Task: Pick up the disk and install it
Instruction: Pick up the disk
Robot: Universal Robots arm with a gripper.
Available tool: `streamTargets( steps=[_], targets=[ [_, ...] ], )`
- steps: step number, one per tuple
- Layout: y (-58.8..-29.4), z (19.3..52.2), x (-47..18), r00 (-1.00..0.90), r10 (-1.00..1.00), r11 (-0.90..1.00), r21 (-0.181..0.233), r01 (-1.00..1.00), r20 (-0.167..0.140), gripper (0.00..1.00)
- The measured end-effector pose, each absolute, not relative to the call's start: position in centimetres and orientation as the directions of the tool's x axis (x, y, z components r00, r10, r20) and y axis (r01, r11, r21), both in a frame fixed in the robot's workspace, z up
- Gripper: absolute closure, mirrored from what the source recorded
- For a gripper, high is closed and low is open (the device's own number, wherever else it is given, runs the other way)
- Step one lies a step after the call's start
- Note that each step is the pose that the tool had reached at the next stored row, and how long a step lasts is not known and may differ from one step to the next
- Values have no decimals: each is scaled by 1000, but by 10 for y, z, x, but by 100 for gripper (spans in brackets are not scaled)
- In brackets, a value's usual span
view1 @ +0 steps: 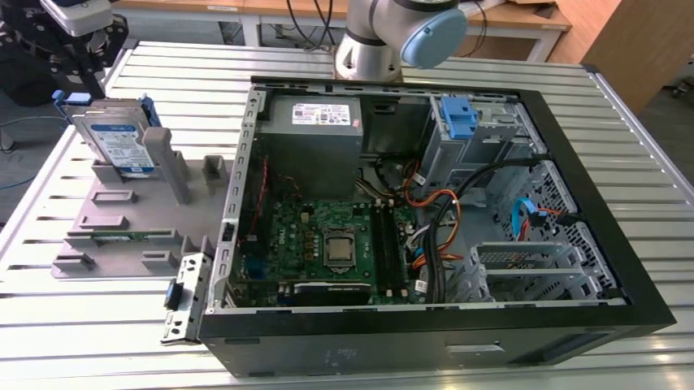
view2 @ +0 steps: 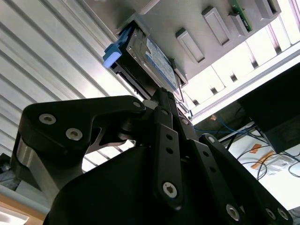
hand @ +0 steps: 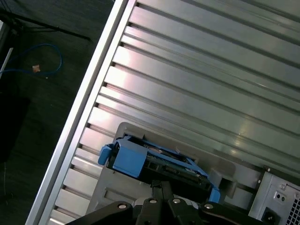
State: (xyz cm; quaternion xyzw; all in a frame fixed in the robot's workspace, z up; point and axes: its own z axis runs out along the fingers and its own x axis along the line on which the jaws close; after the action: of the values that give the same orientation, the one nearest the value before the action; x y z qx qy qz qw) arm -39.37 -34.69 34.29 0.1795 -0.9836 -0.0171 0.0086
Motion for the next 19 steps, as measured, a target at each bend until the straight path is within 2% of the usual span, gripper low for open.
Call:
streamTargets(
  steps=[19],
  targets=[
    [-347, 343, -394, -924, -382, 924, 37, -381, 11, 89]
  ],
)
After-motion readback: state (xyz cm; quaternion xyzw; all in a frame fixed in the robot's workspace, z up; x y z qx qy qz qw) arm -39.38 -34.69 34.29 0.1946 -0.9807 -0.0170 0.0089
